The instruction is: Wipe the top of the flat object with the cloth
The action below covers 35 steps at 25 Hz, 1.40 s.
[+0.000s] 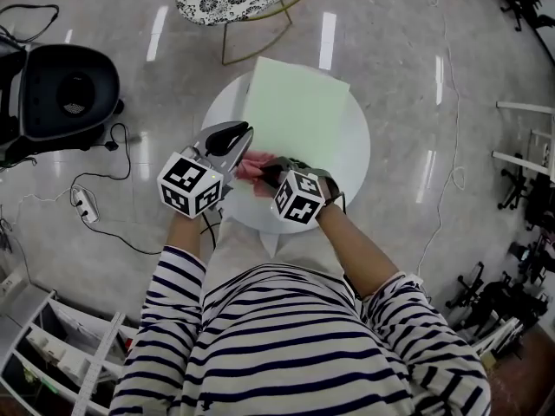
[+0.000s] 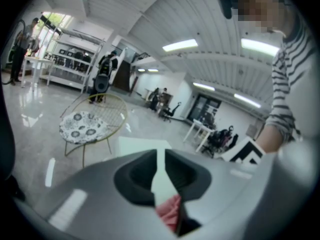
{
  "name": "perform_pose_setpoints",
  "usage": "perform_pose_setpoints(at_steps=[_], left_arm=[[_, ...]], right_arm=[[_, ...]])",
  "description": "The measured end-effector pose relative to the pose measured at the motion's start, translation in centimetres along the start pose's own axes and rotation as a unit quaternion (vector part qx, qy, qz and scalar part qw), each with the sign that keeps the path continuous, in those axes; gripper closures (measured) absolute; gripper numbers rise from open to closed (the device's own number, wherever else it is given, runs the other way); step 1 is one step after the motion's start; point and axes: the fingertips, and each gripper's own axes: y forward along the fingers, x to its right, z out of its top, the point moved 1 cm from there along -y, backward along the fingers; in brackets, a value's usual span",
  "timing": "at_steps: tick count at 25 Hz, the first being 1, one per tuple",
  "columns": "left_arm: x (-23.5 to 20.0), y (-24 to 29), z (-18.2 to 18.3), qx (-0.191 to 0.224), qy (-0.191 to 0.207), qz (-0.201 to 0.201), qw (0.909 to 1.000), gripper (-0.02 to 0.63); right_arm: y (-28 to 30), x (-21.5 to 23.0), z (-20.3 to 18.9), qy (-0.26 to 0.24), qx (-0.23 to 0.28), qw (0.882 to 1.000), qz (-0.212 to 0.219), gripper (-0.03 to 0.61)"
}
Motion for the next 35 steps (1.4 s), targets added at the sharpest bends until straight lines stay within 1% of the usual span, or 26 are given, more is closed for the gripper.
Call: perform_pose_setpoints(at_steps=[3,7,9,11,13,16,20,22,26,32,35], left_arm=[[0.2,0.2,-0.5,-0.014,0.008,-0.003,0.9999,0.575],[1.1,0.9,-1.9,-0.051,0.029,-0.015,0.9982,0.572],[1.3,1.4,-3.1,-0.077,0.031,-0.021,0.9963,0.554],[1.5,1.9,-4.6,-0.107,0.024,-0.029,0.9935,0.515],[1.6,2.5,-6.3,-0.142,0.017,-0.038,0.9889,0.498],[1.7,3.3,-8.8,-0.197,0.014,-0.047,0.9791,0.483],[1.5,3.8,-11.2,-0.25,0.02,-0.049,0.9669,0.483],[1.3,4.0,-11.8,-0.26,0.027,-0.048,0.9639,0.482],[1.2,4.3,-12.0,-0.269,0.038,-0.047,0.9612,0.486],[1.3,4.6,-12.2,-0.292,0.058,-0.041,0.9537,0.495],[1.2,4.6,-12.3,-0.302,0.069,-0.032,0.9503,0.503]], right_arm=[[-0.3,0.3,-0.4,-0.001,-0.005,1.0,-0.011,0.528],[-1.9,0.6,-3.0,0.016,-0.017,0.999,-0.027,0.528],[-2.9,0.7,-4.8,0.034,-0.023,0.999,-0.034,0.528],[-3.6,0.8,-6.1,0.053,-0.024,0.997,-0.041,0.528],[-3.9,1.0,-6.7,0.065,-0.02,0.997,-0.046,0.528],[-3.8,1.3,-6.6,0.057,-0.023,0.997,-0.047,0.528],[-3.6,2.5,-5.9,0.049,-0.025,0.997,-0.054,0.528],[-3.5,3.6,-5.7,0.044,-0.028,0.997,-0.06,0.528],[-3.8,6.5,-5.7,0.037,-0.035,0.996,-0.074,0.528],[-4.7,11.9,-5.2,0.034,-0.042,0.993,-0.101,0.528],[-5.0,14.8,-4.9,0.035,-0.047,0.991,-0.118,0.528]])
